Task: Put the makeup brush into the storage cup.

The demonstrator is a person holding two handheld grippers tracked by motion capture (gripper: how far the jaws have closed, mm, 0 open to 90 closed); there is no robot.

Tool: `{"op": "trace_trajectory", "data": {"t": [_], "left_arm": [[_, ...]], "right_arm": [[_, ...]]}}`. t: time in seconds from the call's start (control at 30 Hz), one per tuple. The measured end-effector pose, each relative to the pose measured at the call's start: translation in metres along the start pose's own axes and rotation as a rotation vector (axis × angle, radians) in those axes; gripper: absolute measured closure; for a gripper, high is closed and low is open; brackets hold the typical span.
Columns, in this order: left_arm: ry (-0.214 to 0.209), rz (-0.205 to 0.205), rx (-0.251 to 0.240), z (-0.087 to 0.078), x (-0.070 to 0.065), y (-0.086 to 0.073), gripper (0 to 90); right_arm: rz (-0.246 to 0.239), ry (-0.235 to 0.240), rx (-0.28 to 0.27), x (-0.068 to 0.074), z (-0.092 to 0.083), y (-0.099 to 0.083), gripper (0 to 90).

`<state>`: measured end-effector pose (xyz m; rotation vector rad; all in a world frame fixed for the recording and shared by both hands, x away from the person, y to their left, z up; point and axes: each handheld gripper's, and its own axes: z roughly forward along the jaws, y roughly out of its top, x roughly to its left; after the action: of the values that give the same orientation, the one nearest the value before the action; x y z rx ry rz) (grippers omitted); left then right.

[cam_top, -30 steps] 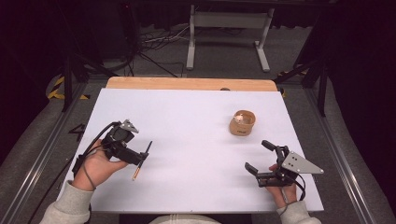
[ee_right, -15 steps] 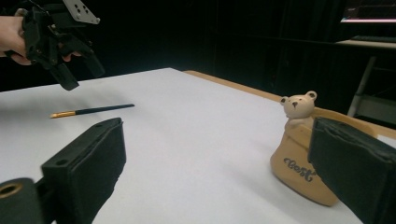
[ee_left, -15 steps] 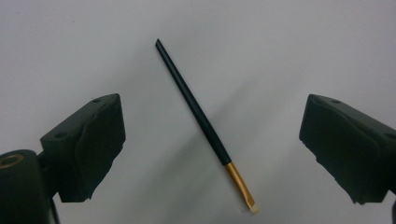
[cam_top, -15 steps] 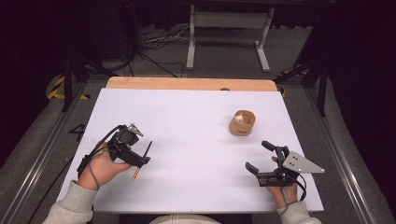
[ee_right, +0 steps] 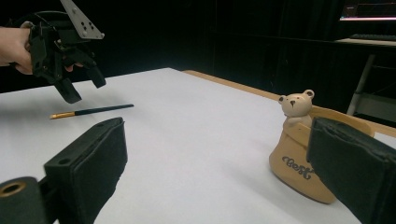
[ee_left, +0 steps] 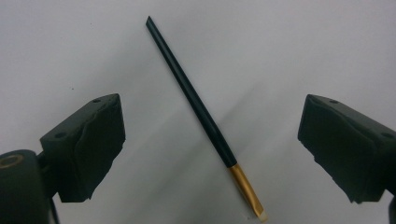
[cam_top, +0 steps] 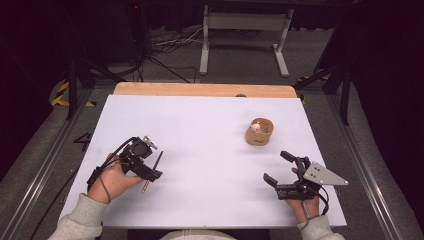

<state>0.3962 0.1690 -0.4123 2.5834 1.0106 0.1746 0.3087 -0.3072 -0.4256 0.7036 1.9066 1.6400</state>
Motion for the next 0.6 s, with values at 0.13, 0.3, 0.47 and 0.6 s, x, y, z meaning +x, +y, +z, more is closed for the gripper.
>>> {"op": "trace_trajectory", "data": {"t": [0.13,0.3,0.47,0.6], "left_arm": [[-0.005,-0.011,0.020,0.004,0.001,0.000,8.3],[0.005,-0.013,0.035,0.008,0.002,-0.001,8.7],[0.021,-0.020,0.062,0.013,0.001,-0.001,14.1],[0.036,-0.007,0.082,0.018,-0.001,-0.002,20.1]], "right_arm": [[0.004,0.004,-0.002,0.000,0.000,0.000,5.5],[0.007,0.009,-0.001,0.000,0.000,0.000,6.0],[0.016,0.013,-0.006,-0.001,0.000,0.000,5.9],[0.027,0.016,-0.013,-0.002,-0.001,-0.001,5.9]]}}
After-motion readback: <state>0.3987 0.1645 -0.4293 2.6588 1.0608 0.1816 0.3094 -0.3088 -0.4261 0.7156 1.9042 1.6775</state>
